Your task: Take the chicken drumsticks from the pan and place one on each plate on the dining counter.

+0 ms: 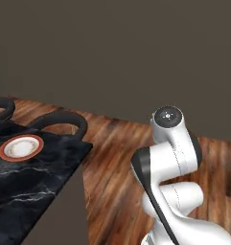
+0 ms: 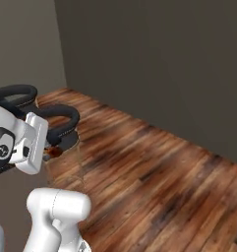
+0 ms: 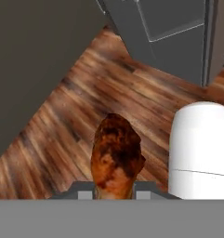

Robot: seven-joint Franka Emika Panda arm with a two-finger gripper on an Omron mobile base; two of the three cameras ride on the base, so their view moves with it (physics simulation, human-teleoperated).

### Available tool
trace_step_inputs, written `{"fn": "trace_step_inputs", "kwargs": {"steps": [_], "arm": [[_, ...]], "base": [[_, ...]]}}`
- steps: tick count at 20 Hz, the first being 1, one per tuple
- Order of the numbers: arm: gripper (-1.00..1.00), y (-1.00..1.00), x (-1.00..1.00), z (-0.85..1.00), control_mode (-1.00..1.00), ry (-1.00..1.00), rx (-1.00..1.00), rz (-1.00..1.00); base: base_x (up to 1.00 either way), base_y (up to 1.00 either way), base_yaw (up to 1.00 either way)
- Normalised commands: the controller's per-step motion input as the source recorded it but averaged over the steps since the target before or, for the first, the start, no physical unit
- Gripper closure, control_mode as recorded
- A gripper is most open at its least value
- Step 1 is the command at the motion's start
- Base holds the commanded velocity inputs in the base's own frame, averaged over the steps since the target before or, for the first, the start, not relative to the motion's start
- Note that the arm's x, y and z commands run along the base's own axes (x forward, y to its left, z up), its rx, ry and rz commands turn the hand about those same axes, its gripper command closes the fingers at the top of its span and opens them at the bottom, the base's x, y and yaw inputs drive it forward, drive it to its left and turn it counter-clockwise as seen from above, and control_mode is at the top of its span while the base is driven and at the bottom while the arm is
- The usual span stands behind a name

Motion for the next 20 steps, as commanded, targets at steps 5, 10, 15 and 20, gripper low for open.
{"fn": "trace_step_inputs", "kwargs": {"steps": [5,10,15,20], "arm": [[1.00,0.00,0.00,0.00,1.00,0.00,0.00,0.00],[1.00,0.00,0.00,0.00,1.00,0.00,0.00,0.00],[1.00,0.00,0.00,0.00,1.00,0.00,0.00,0.00],[1.00,0.00,0.00,0.00,1.00,0.00,0.00,0.00]], "base": [[0.58,-0.37,0.44],[0.37,-0.16,0.51],[0.51,-0.12,0.56],[0.56,-0.17,0.58]]}}
